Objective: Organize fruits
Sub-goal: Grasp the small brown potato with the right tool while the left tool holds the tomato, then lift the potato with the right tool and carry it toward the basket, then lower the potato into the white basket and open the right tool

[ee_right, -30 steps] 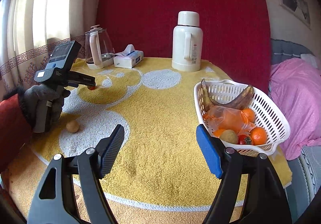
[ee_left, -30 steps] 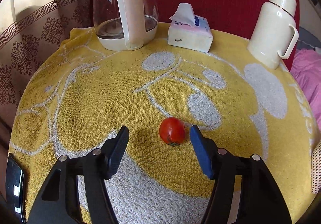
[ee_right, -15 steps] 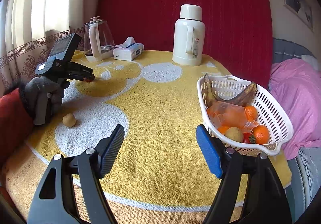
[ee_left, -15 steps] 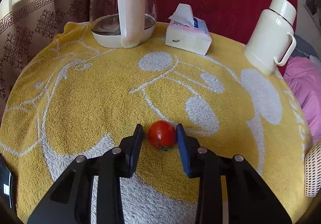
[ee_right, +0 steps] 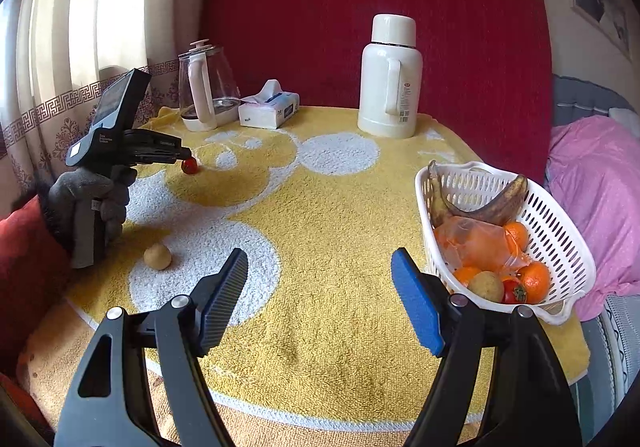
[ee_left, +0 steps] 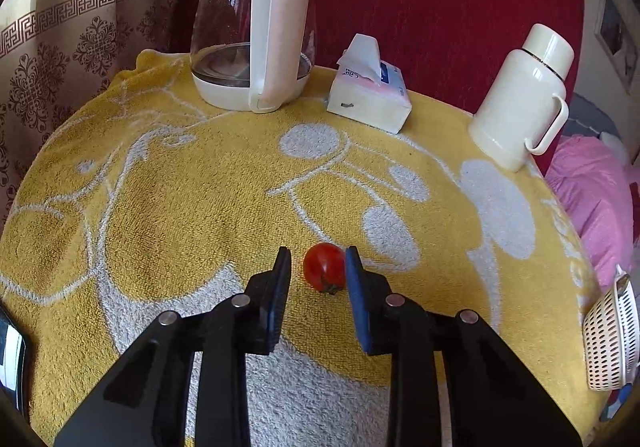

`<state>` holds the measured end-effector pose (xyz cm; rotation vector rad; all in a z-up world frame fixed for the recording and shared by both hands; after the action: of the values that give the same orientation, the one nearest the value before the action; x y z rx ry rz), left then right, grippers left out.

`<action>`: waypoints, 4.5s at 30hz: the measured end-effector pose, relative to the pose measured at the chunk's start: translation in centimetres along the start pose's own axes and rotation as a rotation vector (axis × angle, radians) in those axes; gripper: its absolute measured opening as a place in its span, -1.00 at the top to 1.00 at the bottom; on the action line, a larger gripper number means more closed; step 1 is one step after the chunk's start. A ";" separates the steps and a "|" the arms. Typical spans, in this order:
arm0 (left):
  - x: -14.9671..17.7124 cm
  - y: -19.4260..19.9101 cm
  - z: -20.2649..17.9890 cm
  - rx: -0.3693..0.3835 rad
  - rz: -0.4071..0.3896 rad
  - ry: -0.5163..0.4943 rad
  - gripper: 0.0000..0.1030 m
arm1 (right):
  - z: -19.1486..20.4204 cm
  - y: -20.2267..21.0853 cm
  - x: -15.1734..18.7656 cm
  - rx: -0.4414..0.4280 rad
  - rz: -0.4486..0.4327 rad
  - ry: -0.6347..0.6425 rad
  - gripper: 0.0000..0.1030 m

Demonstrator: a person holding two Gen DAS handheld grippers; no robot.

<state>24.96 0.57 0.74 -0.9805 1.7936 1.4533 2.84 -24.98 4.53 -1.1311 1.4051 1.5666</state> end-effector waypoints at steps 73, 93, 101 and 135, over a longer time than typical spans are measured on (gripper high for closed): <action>-1.1 3.5 -2.3 0.072 -0.086 -0.030 0.48 | 11.0 -7.9 0.6 -0.293 0.273 -0.040 0.42; 0.0 4.2 -4.5 0.088 -0.092 -0.092 0.48 | -0.1 -2.9 -3.5 -0.080 0.099 -0.249 0.42; 0.8 4.8 -6.2 0.090 -0.106 -0.158 0.48 | -4.7 -0.8 -4.3 0.018 0.044 -0.302 0.42; 4.9 7.3 -12.1 0.192 -0.111 -0.347 0.48 | -13.0 3.5 -4.5 0.197 -0.045 -0.396 0.42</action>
<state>16.03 -11.19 2.85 -0.6727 1.5651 1.2664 2.90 -38.18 9.75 -0.6854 1.2241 1.4838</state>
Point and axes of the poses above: each gripper's, at about its wrist camera, not at the fingertips, and y roughly against the way its jaws point, z to its left, x to its underside, the point moved 4 cm from there along -y, roughly the way its jaws point, and after that the axes turned 13 degrees about -z, right-handed, at the moved point
